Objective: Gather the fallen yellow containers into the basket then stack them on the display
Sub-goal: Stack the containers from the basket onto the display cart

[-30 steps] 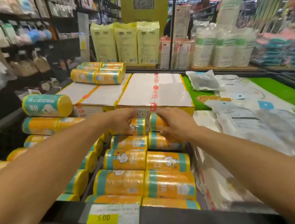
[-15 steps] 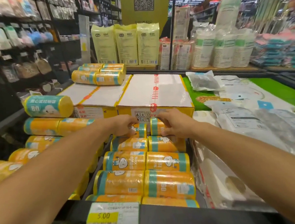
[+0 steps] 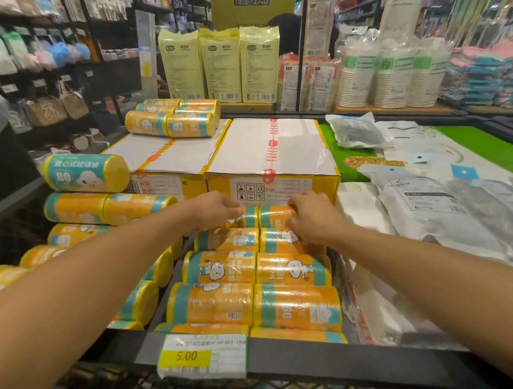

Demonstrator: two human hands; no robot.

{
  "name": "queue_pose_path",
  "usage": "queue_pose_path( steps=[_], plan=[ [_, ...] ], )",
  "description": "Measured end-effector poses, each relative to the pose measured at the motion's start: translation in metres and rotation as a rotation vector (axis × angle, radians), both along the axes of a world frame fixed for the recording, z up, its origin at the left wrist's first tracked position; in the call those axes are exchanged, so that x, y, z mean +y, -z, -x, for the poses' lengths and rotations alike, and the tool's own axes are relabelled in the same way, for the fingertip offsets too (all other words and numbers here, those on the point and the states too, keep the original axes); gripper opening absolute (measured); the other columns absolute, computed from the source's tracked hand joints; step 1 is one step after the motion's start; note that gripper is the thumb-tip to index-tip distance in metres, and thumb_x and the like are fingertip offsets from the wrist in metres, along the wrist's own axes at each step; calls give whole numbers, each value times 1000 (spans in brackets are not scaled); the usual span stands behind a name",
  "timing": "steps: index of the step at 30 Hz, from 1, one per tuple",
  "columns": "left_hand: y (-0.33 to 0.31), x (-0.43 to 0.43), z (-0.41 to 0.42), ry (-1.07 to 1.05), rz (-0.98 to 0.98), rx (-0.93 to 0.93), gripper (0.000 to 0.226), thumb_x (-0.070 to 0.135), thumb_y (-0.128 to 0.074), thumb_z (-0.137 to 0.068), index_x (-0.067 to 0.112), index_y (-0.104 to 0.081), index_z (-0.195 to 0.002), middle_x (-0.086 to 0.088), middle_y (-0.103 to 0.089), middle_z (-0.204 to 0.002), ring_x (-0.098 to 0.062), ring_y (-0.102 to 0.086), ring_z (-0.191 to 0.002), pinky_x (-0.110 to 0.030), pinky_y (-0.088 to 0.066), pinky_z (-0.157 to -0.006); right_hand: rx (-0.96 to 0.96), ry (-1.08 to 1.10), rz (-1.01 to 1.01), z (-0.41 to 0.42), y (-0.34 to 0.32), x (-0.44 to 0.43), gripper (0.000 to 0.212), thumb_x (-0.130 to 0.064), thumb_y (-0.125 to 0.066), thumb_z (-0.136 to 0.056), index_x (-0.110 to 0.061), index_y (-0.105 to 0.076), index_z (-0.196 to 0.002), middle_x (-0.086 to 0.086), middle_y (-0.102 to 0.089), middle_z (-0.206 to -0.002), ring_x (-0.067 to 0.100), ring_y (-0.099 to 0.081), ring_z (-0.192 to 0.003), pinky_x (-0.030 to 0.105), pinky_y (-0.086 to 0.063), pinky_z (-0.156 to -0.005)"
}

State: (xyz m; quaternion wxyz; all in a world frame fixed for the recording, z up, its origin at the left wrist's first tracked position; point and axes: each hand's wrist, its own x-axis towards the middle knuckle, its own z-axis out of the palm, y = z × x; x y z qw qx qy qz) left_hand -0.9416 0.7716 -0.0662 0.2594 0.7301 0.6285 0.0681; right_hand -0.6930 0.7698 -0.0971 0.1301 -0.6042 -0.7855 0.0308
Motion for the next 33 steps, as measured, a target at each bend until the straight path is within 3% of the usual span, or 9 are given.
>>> queue_pose_path(
  steps=[8,11,13,15,18,21,26,29,33],
  plan=[
    [-4,-17,-6,-7,96,-123,65,62,-39,-104,23,-42,-156,-2,-35,-165,-26,-34,-151,-44,-25,-122,113,-27,222,-10,4,6,38,-35,-67,-96,-22,-61,-131,4,-60,-138,27,-56,-124,47,-47,-108],
    [-9,-29,-8,-39,41,-137,64,58,-39,-106,15,-51,-150,-7,-47,-157,-28,-44,-143,-43,-33,-117,125,15,199,-4,-3,-3,29,-34,-64,-98,-20,-66,-123,4,-69,-125,23,-66,-105,42,-57,-93],
    [-18,-41,-4,-121,-41,-195,55,54,-40,-107,9,-65,-128,-11,-61,-132,-27,-56,-123,-42,-42,-107,266,81,138,2,-19,-13,26,-36,-62,-97,-18,-70,-114,3,-72,-116,21,-67,-97,40,-59,-86],
    [-27,-56,5,-209,-119,-311,39,48,-43,-108,14,-62,-108,-5,-59,-114,-23,-57,-105,-40,-46,-98,525,92,158,12,-38,-27,33,-45,-61,-98,-18,-70,-114,3,-71,-118,23,-67,-104,44,-57,-92],
    [-43,-87,20,-354,-225,-478,32,46,-47,-105,21,-67,-114,0,-67,-120,-22,-62,-113,-43,-50,-102,870,64,311,37,-68,-61,47,-55,-56,-100,-18,-65,-128,2,-66,-128,24,-61,-117,50,-50,-103],
    [-57,-130,31,-455,-347,-671,19,40,-53,-103,29,-65,-113,1,-67,-124,-22,-62,-117,-45,-49,-105,999,-29,353,70,-84,-98,51,-58,-56,-98,-21,-61,-133,-1,-65,-128,21,-59,-118,48,-48,-100],
    [-76,-226,69,-520,-538,-763,37,47,-55,-100,29,-65,-131,9,-68,-124,-14,-62,-118,-36,-49,-94,1039,-232,307,132,-108,-163,35,-53,-58,-99,-25,-67,-118,-6,-67,-124,17,-61,-117,29,-42,-75],
    [-77,-299,101,-588,-657,-787,30,48,-55,-101,32,-68,-122,15,-71,-116,-5,-64,-112,-33,-49,-95,1072,-367,289,170,-118,-211,27,-49,-60,-99,-30,-68,-117,-6,-68,-124,15,-61,-118,27,-45,-80],
    [-50,-400,142,-713,-765,-776,27,49,-54,-95,36,-69,-113,15,-73,-110,0,-66,-105,-29,-51,-92,1114,-549,401,232,-114,-283,38,-55,-65,-88,-33,-71,-117,-5,-72,-122,13,-67,-114,39,-53,-95]
  ],
)
